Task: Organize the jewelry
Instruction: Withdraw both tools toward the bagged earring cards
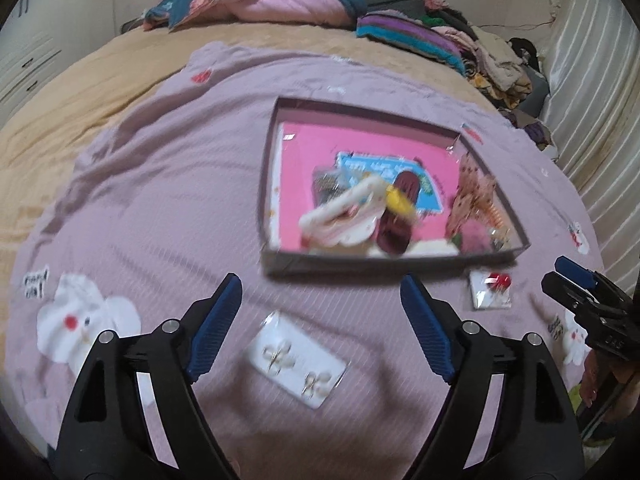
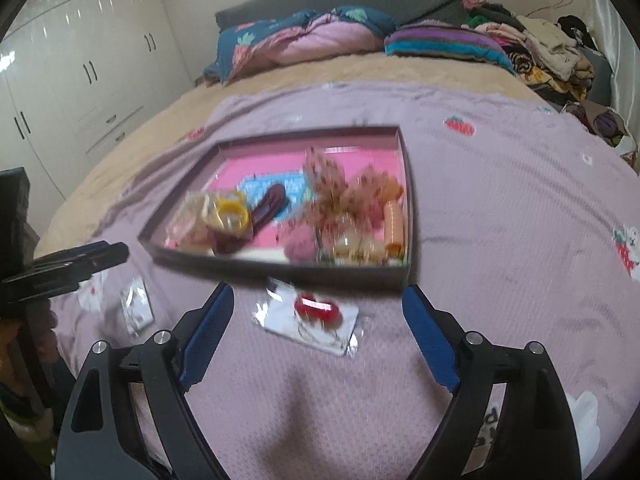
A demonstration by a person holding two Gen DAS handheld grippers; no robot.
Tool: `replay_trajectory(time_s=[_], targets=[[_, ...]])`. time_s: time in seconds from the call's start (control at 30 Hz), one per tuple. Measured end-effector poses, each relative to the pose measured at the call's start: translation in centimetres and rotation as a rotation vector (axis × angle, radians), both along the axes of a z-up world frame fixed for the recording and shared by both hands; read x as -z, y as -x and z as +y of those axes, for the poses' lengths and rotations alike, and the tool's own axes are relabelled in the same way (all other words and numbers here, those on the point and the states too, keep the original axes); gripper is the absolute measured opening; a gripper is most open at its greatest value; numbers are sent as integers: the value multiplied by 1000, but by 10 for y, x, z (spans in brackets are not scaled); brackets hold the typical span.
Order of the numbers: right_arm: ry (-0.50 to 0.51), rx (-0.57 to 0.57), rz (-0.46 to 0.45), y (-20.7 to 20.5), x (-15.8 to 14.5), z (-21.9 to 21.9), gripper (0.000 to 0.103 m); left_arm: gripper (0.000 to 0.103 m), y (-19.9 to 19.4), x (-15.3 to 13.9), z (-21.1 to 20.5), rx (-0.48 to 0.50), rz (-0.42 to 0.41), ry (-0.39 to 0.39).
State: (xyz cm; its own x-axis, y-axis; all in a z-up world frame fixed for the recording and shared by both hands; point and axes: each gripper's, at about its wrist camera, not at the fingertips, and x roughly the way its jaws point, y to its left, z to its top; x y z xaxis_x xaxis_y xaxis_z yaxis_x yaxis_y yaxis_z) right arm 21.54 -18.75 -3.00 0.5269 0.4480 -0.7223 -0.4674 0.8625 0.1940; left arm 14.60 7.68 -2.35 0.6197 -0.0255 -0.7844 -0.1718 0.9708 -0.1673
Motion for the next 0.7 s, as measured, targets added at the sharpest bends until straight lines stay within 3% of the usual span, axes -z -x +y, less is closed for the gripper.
replay_trajectory(time_s=[0.43, 0.7], targets=[[48, -18, 40, 5, 28, 3, 85, 78, 30, 50, 10, -38, 131, 65], [58, -11, 71, -4, 39, 4, 85, 77, 21, 57, 0, -26, 142, 70]])
